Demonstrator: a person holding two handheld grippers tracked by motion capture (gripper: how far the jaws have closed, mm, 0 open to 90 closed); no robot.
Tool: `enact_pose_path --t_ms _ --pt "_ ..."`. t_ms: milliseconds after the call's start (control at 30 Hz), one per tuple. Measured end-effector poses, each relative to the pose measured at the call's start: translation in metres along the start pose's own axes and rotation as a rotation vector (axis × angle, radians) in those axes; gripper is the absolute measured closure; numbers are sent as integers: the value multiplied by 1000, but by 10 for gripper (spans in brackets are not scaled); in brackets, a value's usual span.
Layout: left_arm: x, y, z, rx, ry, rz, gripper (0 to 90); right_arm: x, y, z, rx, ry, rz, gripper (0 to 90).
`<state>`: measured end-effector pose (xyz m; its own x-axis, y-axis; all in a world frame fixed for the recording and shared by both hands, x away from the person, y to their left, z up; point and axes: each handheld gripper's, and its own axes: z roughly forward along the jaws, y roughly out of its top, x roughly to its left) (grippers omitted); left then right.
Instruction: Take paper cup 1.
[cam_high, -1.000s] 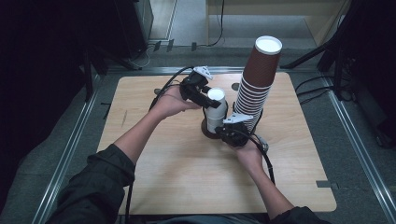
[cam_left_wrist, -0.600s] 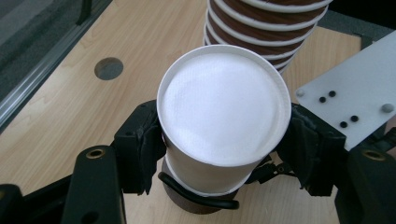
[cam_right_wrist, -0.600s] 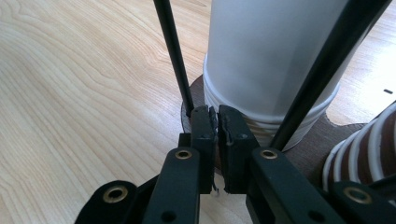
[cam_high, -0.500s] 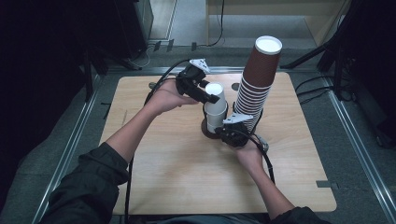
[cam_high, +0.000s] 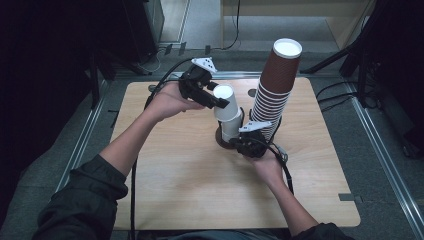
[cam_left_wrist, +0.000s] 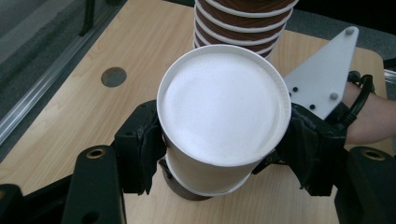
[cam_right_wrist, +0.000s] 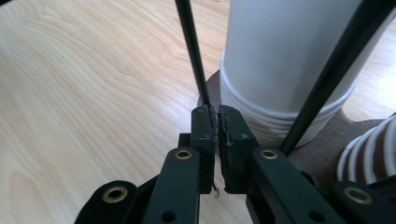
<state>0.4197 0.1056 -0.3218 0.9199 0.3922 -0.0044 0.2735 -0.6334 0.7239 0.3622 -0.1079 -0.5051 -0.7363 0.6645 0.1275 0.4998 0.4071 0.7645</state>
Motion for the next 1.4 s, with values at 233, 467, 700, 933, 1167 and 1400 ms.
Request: enact_pose_path --t_ms 233,467,700,933,1167,1400 --pt "-9 -7 -14 15 -12 9 340 6 1 -11 22 36 -15 830" --pt "-17 -28 -22 1 -28 14 340 17 2 -24 29 135 -90 730" --pt "-21 -52 -21 5 -36 -10 340 25 0 -35 8 217 -136 622" --pt "-29 -72 -19 1 -47 -19 340 25 -1 -45 -36 265 -169 472" --pt "-39 -93 -12 5 -55 -27 340 25 -1 -47 -56 304 -191 375" --pt "-45 -109 -4 18 -65 -35 340 25 2 -45 -64 323 -195 323"
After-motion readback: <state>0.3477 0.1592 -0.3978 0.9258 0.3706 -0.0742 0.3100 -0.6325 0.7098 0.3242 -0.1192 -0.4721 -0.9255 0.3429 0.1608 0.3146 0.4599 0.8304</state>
